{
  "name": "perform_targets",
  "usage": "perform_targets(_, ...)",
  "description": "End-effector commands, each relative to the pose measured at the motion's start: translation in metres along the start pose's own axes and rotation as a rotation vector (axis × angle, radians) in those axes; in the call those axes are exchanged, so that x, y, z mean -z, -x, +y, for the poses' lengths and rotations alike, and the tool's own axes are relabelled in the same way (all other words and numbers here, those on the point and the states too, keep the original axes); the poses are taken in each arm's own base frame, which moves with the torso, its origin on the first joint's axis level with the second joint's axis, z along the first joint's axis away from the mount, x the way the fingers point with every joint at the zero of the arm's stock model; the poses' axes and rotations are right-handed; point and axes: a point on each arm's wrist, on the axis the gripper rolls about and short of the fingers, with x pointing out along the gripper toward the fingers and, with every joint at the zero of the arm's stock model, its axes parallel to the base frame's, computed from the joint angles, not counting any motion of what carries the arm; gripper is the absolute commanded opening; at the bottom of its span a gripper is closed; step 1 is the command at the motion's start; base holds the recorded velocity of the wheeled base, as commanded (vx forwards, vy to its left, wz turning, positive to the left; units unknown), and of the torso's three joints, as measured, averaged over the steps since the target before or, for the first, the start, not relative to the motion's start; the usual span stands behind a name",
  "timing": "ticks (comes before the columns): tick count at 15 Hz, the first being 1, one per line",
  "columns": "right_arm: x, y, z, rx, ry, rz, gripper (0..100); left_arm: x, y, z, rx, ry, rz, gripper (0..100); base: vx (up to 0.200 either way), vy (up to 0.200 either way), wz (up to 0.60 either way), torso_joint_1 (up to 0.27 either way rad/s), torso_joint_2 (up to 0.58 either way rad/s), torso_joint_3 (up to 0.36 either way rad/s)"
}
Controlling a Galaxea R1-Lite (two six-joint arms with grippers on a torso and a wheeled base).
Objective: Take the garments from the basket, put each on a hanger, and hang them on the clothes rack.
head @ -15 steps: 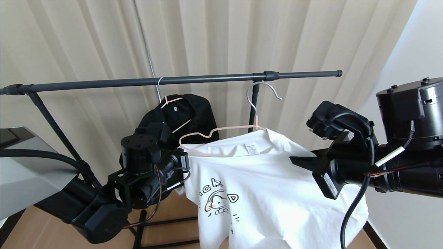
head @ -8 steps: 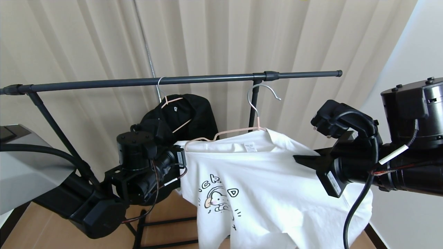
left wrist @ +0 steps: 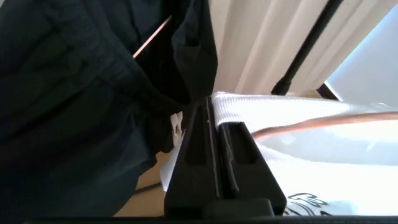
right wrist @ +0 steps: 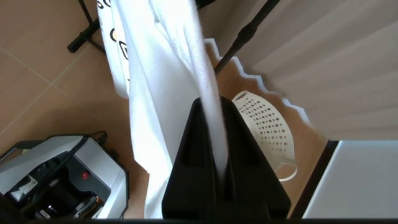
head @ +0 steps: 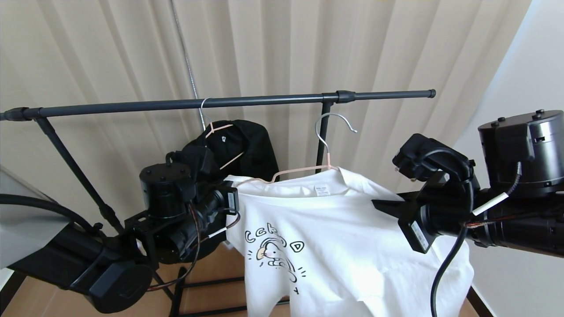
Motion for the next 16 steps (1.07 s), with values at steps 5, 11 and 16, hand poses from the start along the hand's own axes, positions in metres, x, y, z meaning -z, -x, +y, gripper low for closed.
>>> perform_targets(5, 0.022, -0.019, 0.002, 0.027, -0.01, -0.015, 0, -0.017, 0.012, -0.007, 0.016, -0.179, -0.048, 0, 0.0, 0.0, 0.0, 0.0, 0.0, 0.0)
perform_targets(11, 0.034, -0.037, 0.0, 0.14, -0.029, -0.077, 0, -0.039, 0.025, -0.015, 0.037, -0.292, 0.022, 0, 0.0, 0.0, 0.0, 0.0, 0.0, 0.0)
perform_targets(16, 0.034, -0.042, 0.001, 0.156, -0.037, -0.109, 0, -0.061, 0.031, -0.036, 0.075, -0.316, 0.046, 0, 0.0, 0.0, 0.0, 0.0, 0.0, 0.0)
